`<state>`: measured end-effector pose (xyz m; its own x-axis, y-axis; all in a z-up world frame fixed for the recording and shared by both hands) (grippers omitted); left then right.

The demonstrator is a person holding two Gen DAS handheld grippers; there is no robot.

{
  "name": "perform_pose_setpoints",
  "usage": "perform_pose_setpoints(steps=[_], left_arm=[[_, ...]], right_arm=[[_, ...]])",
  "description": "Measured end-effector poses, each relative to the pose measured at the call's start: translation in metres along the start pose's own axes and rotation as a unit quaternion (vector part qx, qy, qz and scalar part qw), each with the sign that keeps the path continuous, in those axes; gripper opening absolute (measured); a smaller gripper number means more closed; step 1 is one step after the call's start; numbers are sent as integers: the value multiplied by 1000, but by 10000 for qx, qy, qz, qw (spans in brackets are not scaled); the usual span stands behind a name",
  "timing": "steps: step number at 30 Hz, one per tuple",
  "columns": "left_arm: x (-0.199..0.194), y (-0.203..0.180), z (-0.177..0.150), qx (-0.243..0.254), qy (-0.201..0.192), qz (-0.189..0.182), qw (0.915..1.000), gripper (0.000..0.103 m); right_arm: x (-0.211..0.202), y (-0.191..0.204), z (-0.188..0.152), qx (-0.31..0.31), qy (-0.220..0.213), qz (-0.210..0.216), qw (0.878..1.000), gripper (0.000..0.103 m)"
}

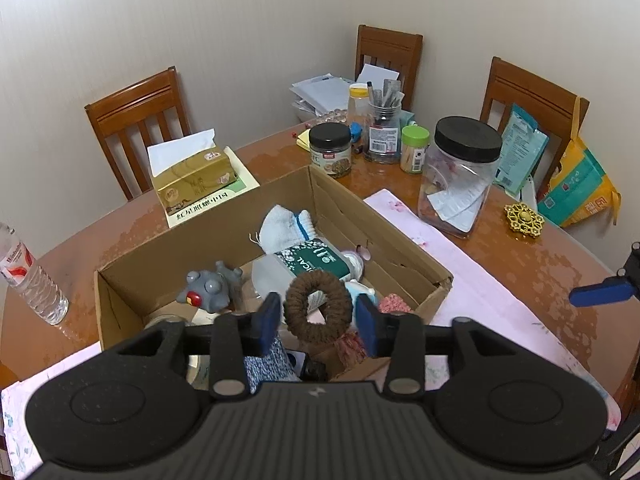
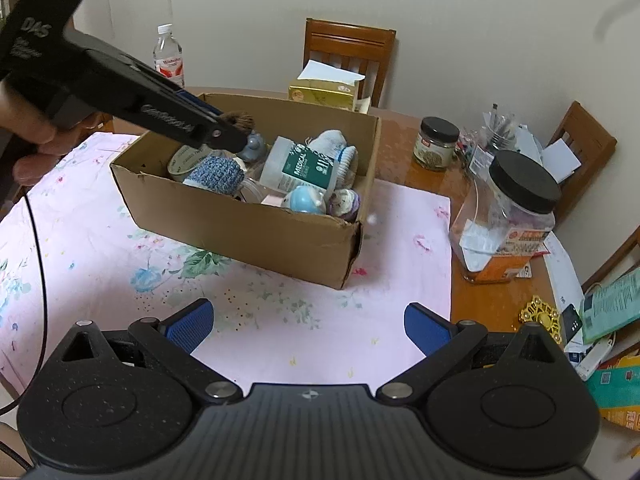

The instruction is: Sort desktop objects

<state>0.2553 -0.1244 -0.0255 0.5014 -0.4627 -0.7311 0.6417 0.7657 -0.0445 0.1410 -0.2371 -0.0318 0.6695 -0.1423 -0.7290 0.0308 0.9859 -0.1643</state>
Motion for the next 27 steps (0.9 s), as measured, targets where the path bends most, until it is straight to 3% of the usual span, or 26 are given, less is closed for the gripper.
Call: perform_pose_setpoints(steps=[2,10,20,27], left_arm=[[0,1,0,-29,-11,24,10000,62],[-1,6,-1,-208,46,-6,9998,85],[-17,7,-15,-383,252,58,9989,92],[-33,-1,-34,-343,345,514,9975,92]], right_arm=[[0,0,1,27,-5,16,10000,103],[1,-2,2,57,12,-3,10000,103],[2,-3,6,208,91,32,9997,103],[-1,-7,15,466,232,14,9986,103]])
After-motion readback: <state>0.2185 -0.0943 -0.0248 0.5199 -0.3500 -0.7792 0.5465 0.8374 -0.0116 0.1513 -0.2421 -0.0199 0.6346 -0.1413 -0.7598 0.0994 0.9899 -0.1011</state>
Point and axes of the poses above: each gripper's, at about its wrist camera, not at the fingertips, and x roughly the way its jaws point, y to its left, z to its top, the point moved 2 cm from there along x, roughly the way its jaws point, and after that the axes turned 10 degrees about -z, right-handed, at the moved point
